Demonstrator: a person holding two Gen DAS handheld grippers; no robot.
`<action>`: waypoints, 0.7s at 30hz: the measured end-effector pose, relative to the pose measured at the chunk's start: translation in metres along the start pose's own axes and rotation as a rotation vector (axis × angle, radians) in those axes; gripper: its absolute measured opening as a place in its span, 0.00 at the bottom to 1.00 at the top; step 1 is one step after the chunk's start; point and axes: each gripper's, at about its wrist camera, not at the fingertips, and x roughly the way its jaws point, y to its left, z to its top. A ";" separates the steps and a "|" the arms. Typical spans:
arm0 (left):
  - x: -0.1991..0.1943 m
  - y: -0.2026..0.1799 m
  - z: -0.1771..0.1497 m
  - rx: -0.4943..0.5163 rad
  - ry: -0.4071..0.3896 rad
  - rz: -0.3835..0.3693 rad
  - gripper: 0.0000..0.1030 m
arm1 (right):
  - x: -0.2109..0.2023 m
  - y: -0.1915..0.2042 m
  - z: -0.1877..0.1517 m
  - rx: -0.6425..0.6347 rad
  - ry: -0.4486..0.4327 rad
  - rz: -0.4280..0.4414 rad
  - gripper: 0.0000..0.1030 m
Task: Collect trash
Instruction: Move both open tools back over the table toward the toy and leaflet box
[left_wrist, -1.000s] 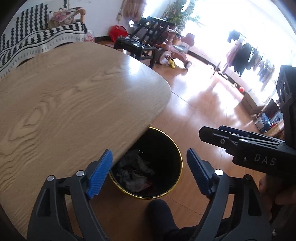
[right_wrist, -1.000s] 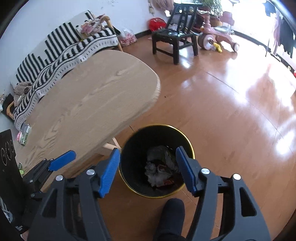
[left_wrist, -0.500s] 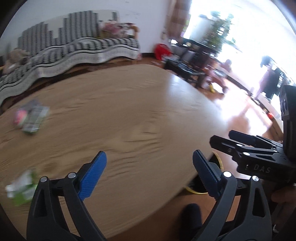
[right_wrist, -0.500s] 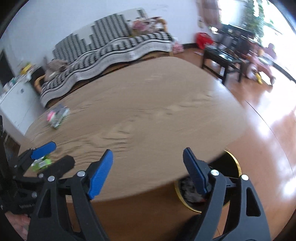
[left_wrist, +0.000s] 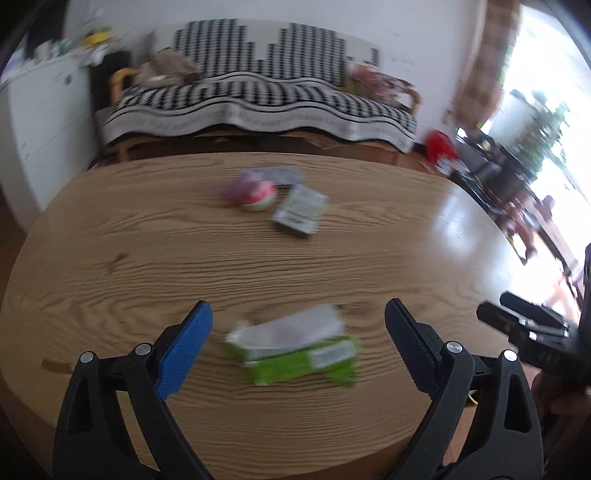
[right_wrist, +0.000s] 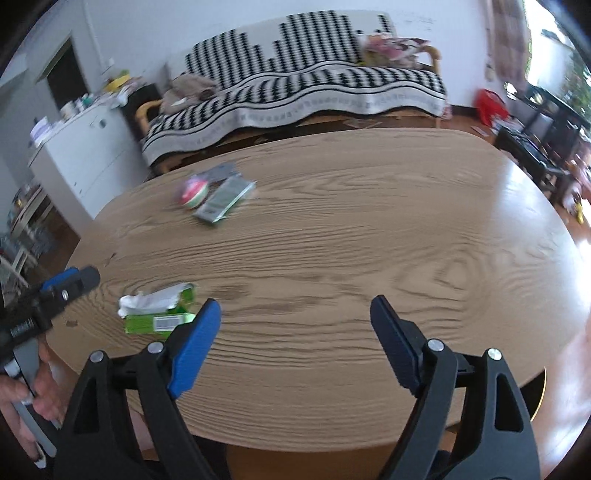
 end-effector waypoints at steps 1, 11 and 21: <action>-0.001 0.011 0.001 -0.017 -0.001 0.015 0.89 | 0.005 0.010 0.000 -0.016 0.003 0.000 0.79; 0.006 0.045 0.009 -0.064 0.004 0.074 0.89 | 0.038 0.058 0.006 -0.076 0.026 0.035 0.81; 0.053 0.071 0.047 -0.151 0.047 0.090 0.89 | 0.085 0.082 0.043 -0.082 0.046 0.037 0.85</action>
